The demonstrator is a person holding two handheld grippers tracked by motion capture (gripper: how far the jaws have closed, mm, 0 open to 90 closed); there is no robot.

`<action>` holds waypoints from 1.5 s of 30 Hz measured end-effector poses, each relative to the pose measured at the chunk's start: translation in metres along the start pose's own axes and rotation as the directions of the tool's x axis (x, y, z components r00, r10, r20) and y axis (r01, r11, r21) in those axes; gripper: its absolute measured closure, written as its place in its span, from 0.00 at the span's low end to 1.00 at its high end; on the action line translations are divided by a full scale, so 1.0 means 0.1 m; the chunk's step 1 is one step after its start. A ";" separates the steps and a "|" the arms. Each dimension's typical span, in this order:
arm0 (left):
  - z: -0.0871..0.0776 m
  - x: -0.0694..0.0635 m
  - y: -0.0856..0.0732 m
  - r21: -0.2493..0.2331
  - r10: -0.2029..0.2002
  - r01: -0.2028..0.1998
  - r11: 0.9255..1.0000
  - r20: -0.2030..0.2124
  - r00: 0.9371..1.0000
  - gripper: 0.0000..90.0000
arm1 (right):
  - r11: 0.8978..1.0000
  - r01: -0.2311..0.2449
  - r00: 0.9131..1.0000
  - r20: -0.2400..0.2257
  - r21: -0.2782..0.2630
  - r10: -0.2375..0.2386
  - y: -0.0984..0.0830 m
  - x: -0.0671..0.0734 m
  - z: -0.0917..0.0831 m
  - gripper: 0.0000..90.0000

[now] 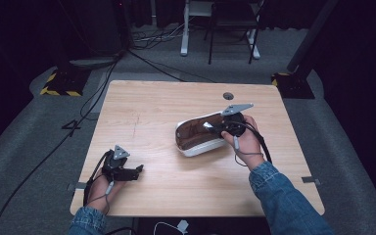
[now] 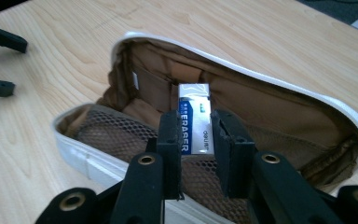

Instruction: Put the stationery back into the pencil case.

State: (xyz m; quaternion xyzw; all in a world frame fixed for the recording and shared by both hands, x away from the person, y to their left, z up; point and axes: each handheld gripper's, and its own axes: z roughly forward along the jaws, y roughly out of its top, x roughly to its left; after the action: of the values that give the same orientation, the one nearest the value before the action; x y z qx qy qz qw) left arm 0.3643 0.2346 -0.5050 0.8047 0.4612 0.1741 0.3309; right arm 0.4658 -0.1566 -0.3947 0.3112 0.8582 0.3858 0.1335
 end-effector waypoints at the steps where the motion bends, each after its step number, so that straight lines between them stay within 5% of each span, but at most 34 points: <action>1: 0.00 0.00 0.00 0.000 0.000 0.000 1.000 0.000 1.000 0.16 | 1.000 -0.001 1.000 0.002 0.004 0.001 0.00 -0.01 0.01 0.82; 26: 0.01 0.00 0.01 0.004 0.000 0.000 1.000 0.000 1.000 0.16 | 0.995 0.015 1.000 0.025 0.102 -0.018 -0.01 -0.09 0.32 0.81; 31: 0.01 0.00 0.01 0.004 0.000 0.000 1.000 -0.001 1.000 0.16 | 0.998 0.003 0.999 0.048 0.067 -0.006 -0.01 -0.10 0.34 0.63; 38: 0.01 0.00 0.01 0.003 0.000 0.000 1.000 -0.001 1.000 0.16 | 0.999 -0.003 0.999 0.054 0.031 0.002 -0.02 -0.09 0.25 0.59; 45: 0.01 0.00 0.01 0.003 0.000 0.000 1.000 -0.001 1.000 0.16 | 0.999 -0.020 0.999 0.049 -0.026 0.021 -0.06 -0.07 -0.01 0.52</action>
State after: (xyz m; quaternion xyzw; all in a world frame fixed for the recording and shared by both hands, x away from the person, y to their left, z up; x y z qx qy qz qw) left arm 0.3651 0.2342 -0.5049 0.8052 0.4615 0.1740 0.3292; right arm 0.4677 -0.1650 -0.3986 0.3275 0.8465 0.3903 0.1546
